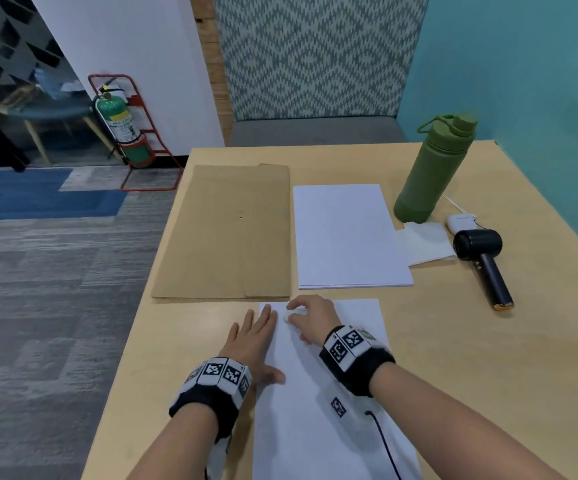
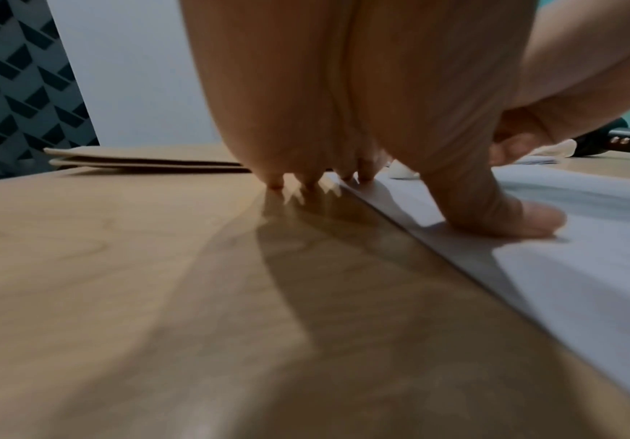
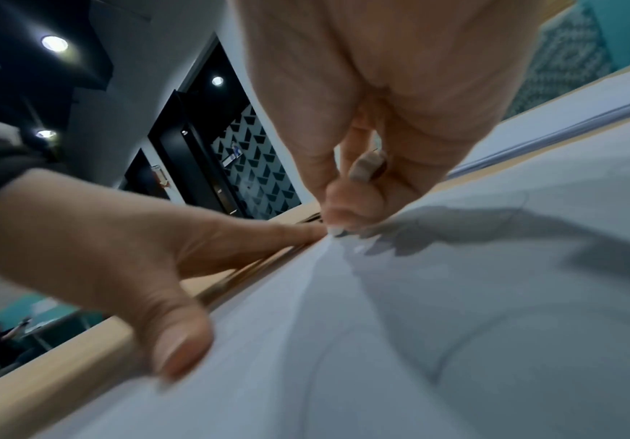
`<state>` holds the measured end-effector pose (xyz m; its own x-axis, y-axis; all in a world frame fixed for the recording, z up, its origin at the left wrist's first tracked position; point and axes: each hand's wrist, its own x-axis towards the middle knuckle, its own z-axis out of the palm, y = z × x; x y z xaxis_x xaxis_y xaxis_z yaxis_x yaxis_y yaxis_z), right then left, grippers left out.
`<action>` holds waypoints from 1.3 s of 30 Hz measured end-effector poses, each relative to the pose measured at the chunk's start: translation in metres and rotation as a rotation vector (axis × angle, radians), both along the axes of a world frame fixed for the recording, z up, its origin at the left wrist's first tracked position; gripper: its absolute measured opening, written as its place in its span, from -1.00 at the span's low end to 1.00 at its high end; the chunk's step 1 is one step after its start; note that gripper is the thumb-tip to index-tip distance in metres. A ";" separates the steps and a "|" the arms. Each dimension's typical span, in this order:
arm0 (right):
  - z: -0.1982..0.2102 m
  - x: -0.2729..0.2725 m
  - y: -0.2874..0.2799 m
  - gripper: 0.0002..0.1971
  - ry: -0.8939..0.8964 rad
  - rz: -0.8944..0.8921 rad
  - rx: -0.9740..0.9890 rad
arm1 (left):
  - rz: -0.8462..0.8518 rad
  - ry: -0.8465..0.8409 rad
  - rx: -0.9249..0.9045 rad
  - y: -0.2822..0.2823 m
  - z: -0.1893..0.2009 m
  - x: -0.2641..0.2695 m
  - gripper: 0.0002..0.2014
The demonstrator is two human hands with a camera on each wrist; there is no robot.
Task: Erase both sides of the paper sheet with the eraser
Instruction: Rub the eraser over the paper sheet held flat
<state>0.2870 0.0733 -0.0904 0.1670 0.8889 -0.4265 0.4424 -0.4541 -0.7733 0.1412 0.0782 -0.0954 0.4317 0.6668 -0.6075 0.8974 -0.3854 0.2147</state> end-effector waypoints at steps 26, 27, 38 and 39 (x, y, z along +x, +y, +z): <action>-0.005 -0.007 -0.019 -0.72 -0.029 0.315 -0.075 | -0.002 0.004 -0.036 0.002 -0.003 0.001 0.15; -0.005 -0.003 -0.014 -0.73 -0.027 0.297 -0.072 | -0.001 0.006 -0.036 0.002 -0.003 0.001 0.15; -0.001 0.006 -0.009 -0.77 0.025 0.234 -0.075 | 0.002 0.003 -0.027 0.000 0.000 0.001 0.13; -0.002 0.009 -0.002 -0.78 0.013 0.159 -0.044 | 0.005 0.003 -0.023 0.000 0.000 0.001 0.13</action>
